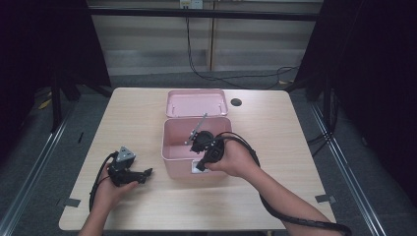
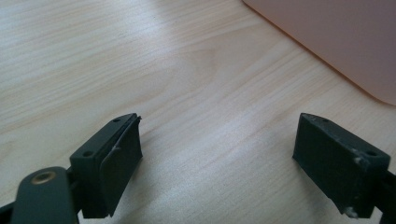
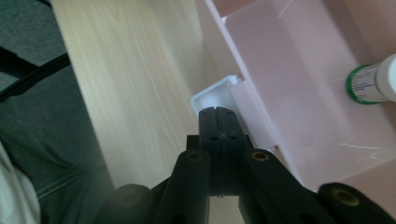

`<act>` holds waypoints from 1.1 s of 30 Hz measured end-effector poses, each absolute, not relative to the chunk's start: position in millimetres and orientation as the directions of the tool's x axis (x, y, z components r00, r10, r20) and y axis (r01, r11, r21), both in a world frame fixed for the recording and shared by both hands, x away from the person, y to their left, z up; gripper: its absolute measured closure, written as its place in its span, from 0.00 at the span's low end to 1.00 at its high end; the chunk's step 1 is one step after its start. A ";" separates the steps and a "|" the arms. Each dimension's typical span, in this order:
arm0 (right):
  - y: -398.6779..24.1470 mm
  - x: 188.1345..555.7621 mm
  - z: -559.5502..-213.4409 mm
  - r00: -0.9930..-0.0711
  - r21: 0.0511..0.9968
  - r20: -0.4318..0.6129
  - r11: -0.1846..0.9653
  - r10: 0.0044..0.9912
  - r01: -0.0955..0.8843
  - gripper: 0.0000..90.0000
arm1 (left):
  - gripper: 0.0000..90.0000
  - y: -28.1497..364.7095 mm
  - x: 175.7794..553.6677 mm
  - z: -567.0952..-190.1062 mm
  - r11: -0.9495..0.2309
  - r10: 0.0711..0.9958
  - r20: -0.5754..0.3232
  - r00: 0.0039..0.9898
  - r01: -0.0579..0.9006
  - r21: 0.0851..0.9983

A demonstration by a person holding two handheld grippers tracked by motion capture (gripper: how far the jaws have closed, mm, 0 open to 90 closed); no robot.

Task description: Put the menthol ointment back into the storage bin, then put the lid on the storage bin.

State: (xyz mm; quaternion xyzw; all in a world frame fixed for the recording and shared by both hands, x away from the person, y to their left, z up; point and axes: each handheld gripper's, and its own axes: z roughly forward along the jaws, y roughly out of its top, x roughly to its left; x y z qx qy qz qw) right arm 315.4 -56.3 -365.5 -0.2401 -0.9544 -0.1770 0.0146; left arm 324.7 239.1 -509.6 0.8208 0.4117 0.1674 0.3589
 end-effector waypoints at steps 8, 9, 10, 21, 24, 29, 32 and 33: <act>-59.8 314.4 -371.4 -0.891 0.353 0.118 0.820 0.439 0.451 1.00 | 0.16 239.3 324.8 -509.4 -0.406 0.795 -0.018 0.606 0.555 0.726; -59.6 313.8 -371.5 -0.892 0.353 0.113 0.822 0.437 0.448 1.00 | 0.16 239.3 324.8 -509.4 -0.406 0.795 -0.018 0.606 0.555 0.726; -59.4 313.1 -371.7 -0.893 0.358 0.110 0.821 0.437 0.446 1.00 | 0.16 239.3 324.8 -509.4 -0.406 0.795 -0.018 0.606 0.555 0.726; -62.6 312.4 -372.7 -0.894 0.376 0.118 0.814 0.431 0.442 1.00 | 0.16 239.8 325.0 -509.4 -0.405 0.795 -0.020 0.606 0.555 0.726; -62.5 312.5 -373.1 -0.899 0.376 0.114 0.819 0.423 0.433 1.00 | 0.17 242.6 325.7 -508.7 -0.388 0.797 -0.042 0.603 0.564 0.729; -62.1 313.2 -373.3 -0.904 0.376 0.115 0.825 0.411 0.423 1.00 | 0.20 246.4 332.4 -501.6 -0.378 0.814 -0.075 0.576 0.624 0.684; -64.2 314.7 -374.3 -0.903 0.386 0.129 0.818 0.410 0.427 1.00 | 0.21 248.2 338.5 -497.0 -0.353 0.827 -0.116 0.550 0.670 0.653; -64.6 314.6 -374.3 -0.901 0.385 0.131 0.817 0.413 0.430 1.00 | 0.21 248.9 341.3 -494.3 -0.360 0.829 -0.110 0.548 0.674 0.645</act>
